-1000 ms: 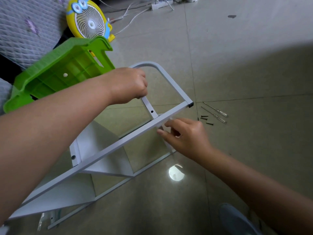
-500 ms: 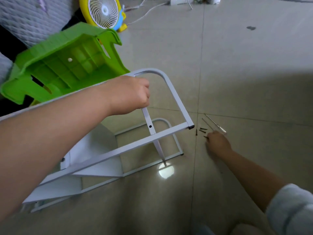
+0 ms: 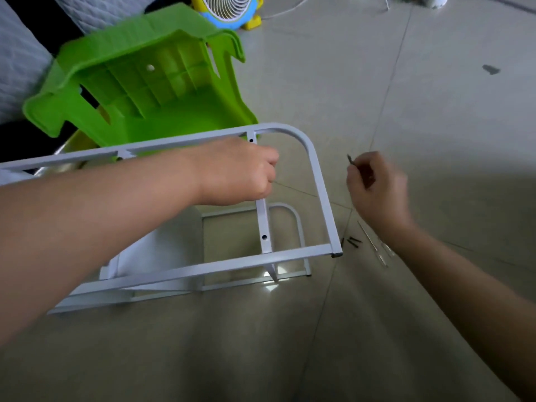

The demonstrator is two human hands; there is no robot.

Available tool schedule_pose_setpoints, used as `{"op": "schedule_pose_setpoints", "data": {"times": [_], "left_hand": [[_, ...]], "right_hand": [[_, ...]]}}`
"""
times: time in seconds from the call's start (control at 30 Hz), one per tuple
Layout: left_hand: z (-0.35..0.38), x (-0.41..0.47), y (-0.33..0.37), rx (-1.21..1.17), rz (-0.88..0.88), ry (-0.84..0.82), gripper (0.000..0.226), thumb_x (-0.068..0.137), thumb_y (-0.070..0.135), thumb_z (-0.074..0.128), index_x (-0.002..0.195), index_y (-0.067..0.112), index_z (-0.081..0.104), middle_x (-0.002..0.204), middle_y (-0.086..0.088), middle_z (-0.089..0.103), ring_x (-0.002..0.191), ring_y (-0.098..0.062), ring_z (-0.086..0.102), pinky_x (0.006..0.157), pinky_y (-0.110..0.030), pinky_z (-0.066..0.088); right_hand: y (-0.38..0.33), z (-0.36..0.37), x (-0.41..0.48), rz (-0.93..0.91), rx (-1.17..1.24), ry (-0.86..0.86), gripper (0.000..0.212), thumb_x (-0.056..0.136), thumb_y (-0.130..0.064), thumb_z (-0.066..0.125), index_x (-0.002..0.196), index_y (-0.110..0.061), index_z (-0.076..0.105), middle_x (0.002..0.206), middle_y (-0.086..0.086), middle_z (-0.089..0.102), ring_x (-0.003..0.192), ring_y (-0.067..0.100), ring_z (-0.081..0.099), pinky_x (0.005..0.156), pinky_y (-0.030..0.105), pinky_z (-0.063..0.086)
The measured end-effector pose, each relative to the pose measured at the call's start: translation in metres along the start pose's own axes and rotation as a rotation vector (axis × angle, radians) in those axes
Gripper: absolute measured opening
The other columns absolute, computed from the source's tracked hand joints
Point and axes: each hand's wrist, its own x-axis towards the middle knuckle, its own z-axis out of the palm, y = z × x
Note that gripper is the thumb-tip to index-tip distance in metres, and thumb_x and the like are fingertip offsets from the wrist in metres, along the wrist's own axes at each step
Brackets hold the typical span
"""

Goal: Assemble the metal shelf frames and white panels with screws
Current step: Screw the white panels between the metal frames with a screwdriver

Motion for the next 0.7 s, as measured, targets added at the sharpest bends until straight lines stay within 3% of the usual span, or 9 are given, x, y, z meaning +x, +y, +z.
{"op": "schedule_pose_setpoints", "data": {"times": [0.07, 0.13, 0.2, 0.33, 0.57, 0.7], "left_hand": [[-0.002, 0.003, -0.001, 0.000, 0.024, -0.003, 0.021, 0.049, -0.014, 0.064, 0.047, 0.006, 0.057, 0.050, -0.007, 0.055, 0.056, -0.024, 0.059, 0.037, -0.020, 0.043], [-0.004, 0.004, -0.001, 0.009, 0.045, 0.007, 0.026, 0.043, -0.017, 0.070, 0.048, 0.005, 0.058, 0.049, -0.008, 0.055, 0.055, -0.025, 0.060, 0.037, -0.020, 0.044], [-0.003, 0.004, 0.000, 0.019, 0.039, 0.010, 0.028, 0.041, -0.016, 0.077, 0.049, 0.005, 0.060, 0.050, -0.008, 0.055, 0.055, -0.026, 0.060, 0.036, -0.025, 0.046], [-0.006, 0.004, -0.003, -0.006, 0.064, 0.036, 0.033, 0.033, -0.012, 0.081, 0.049, 0.007, 0.060, 0.049, -0.005, 0.055, 0.055, -0.023, 0.060, 0.033, -0.024, 0.044], [-0.005, 0.005, -0.006, -0.070, 0.123, 0.068, 0.033, 0.037, -0.007, 0.085, 0.048, 0.011, 0.060, 0.048, -0.001, 0.056, 0.054, -0.022, 0.059, 0.038, -0.023, 0.047], [-0.010, 0.004, -0.007, -0.096, 0.142, -0.035, 0.035, 0.035, -0.001, 0.088, 0.046, 0.014, 0.058, 0.047, 0.003, 0.055, 0.051, -0.019, 0.058, 0.040, -0.015, 0.039]], "right_hand": [[-0.028, -0.004, 0.002, -0.143, 0.121, 0.032, 0.014, 0.082, -0.010, 0.057, 0.082, 0.003, 0.064, 0.073, 0.005, 0.057, 0.062, 0.017, 0.053, 0.057, 0.025, 0.043], [-0.050, -0.009, -0.004, -0.257, 0.179, -0.005, 0.019, 0.077, -0.014, 0.054, 0.077, 0.001, 0.066, 0.070, 0.006, 0.058, 0.059, 0.013, 0.053, 0.056, 0.020, 0.044], [-0.065, -0.017, -0.012, -0.364, 0.162, -0.113, 0.016, 0.076, -0.011, 0.056, 0.073, 0.000, 0.067, 0.067, 0.007, 0.059, 0.061, 0.015, 0.052, 0.056, 0.018, 0.043], [-0.080, -0.029, -0.034, -0.573, -0.011, -0.379, 0.014, 0.076, -0.010, 0.060, 0.068, -0.004, 0.070, 0.056, 0.004, 0.059, 0.050, 0.012, 0.050, 0.049, 0.027, 0.043], [-0.094, -0.029, -0.049, -0.561, -0.135, -0.472, 0.024, 0.079, -0.014, 0.051, 0.073, -0.003, 0.071, 0.061, 0.008, 0.061, 0.054, 0.022, 0.059, 0.048, 0.033, 0.048], [-0.101, -0.021, -0.054, -0.520, -0.211, -0.465, 0.026, 0.078, -0.015, 0.047, 0.073, -0.006, 0.070, 0.061, 0.006, 0.059, 0.052, 0.022, 0.057, 0.044, 0.031, 0.049]]}}
